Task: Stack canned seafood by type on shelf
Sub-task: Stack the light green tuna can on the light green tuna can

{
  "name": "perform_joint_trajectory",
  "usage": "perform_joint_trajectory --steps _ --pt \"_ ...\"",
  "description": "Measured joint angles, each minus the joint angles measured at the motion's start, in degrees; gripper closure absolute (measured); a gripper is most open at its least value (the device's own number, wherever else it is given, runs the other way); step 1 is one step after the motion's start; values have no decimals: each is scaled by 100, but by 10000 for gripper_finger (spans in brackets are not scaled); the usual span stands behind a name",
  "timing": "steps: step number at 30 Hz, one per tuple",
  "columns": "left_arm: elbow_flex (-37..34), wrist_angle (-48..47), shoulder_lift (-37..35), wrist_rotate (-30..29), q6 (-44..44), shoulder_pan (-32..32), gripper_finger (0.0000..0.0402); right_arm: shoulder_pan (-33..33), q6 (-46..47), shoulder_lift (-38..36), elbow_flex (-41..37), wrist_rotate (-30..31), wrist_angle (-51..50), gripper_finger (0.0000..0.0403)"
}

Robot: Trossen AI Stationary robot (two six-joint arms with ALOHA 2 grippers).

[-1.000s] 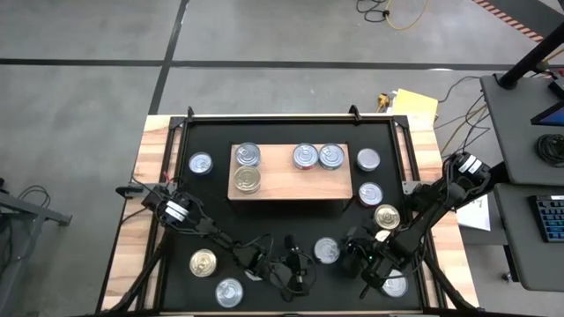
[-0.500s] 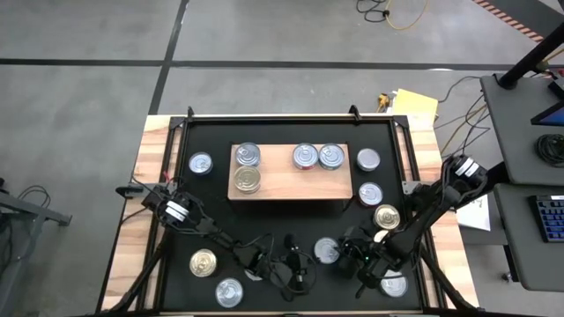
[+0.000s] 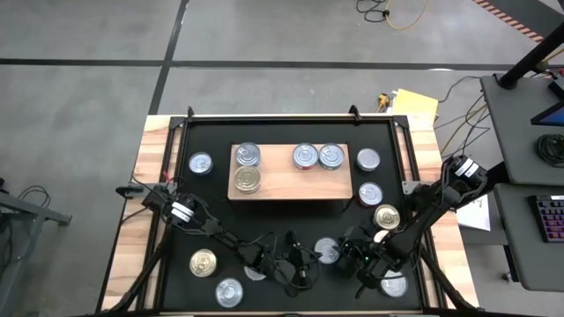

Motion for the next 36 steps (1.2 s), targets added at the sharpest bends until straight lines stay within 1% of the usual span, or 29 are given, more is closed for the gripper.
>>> perform_joint_trajectory --steps 11,18,22,36 --pt "-4 -44 4 -7 11 -69 401 0 249 -2 0 -208 59 225" --pt "-7 -52 7 1 17 -96 401 0 349 -2 0 -341 88 203" --pt "-11 -55 9 13 37 -96 401 0 346 -2 0 -346 243 191" --pt "-17 -79 15 24 41 -136 401 -26 338 -4 -5 -344 317 144"
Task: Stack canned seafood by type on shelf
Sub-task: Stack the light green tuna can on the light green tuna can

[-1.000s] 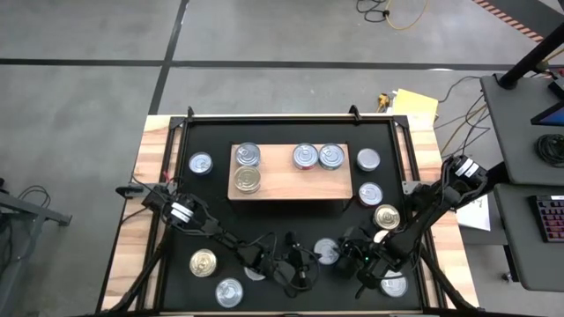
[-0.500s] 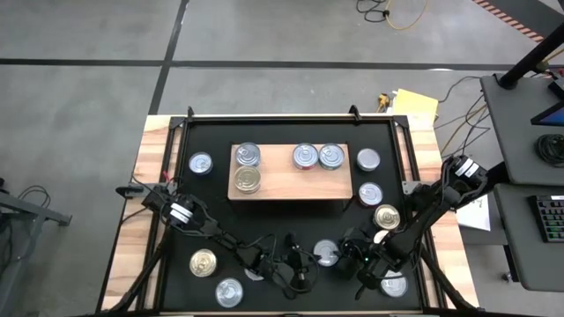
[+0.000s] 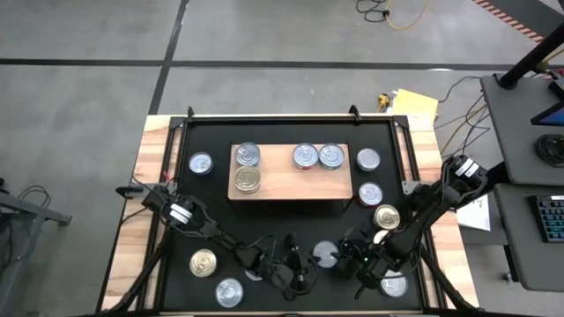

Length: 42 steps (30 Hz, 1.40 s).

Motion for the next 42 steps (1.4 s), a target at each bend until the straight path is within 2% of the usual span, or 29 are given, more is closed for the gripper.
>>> perform_joint_trajectory --steps 7,16,27,42 --pt "0 4 1 11 -1 -2 401 -1 -25 144 -8 -1 215 129" --pt "-2 25 0 9 -3 -4 401 -83 -243 505 -10 -129 796 129" --pt "0 -105 -2 -32 -61 -79 401 -92 -173 409 -10 -146 635 143" --pt "-2 -175 -2 -52 -178 -188 401 -85 -97 374 -10 -155 616 107"
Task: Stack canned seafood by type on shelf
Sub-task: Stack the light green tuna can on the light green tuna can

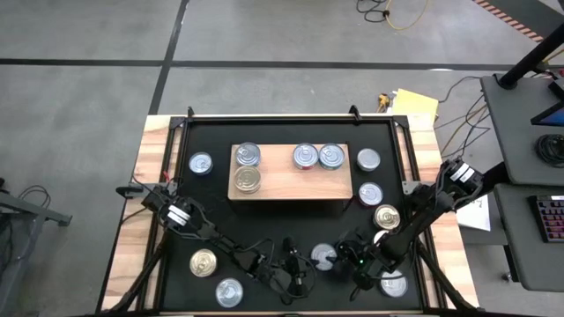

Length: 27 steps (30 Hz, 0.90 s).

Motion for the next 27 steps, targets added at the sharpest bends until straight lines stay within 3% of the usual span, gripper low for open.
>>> perform_joint_trajectory --steps 27 --pt "-2 4 0 20 -22 -11 401 0 -121 55 -8 -115 590 99"
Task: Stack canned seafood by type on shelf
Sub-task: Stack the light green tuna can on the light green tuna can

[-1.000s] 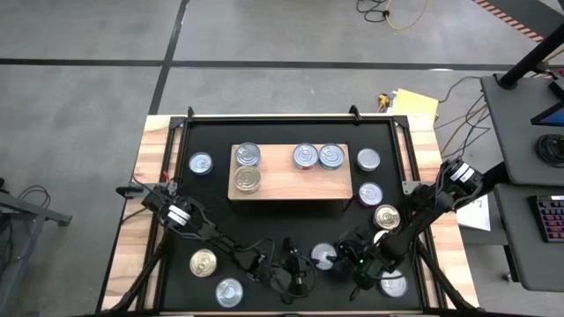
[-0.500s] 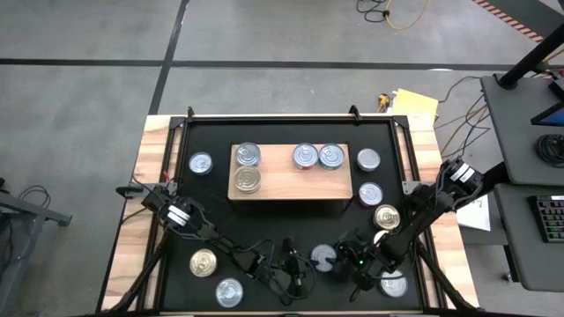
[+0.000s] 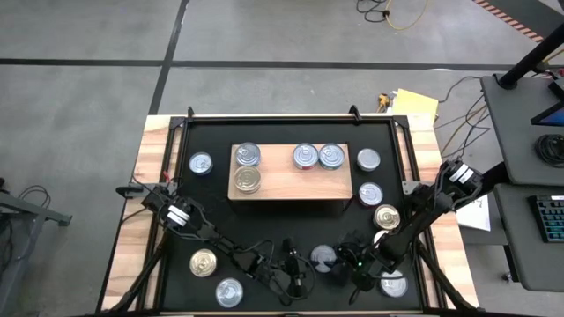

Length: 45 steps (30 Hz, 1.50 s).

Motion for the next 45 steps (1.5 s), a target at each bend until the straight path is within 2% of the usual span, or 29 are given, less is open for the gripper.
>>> perform_joint_trajectory --steps 9,25,39,45 --pt "-2 7 0 -13 16 0 401 -37 -96 2 -3 12 90 128" --pt "-4 64 3 -138 22 -8 401 -77 -309 2 -1 180 148 222" --pt "-15 409 23 -287 323 -39 401 -76 -540 -2 8 191 126 228" --pt "1 466 17 -297 265 -57 353 -76 -662 -6 10 187 130 230"
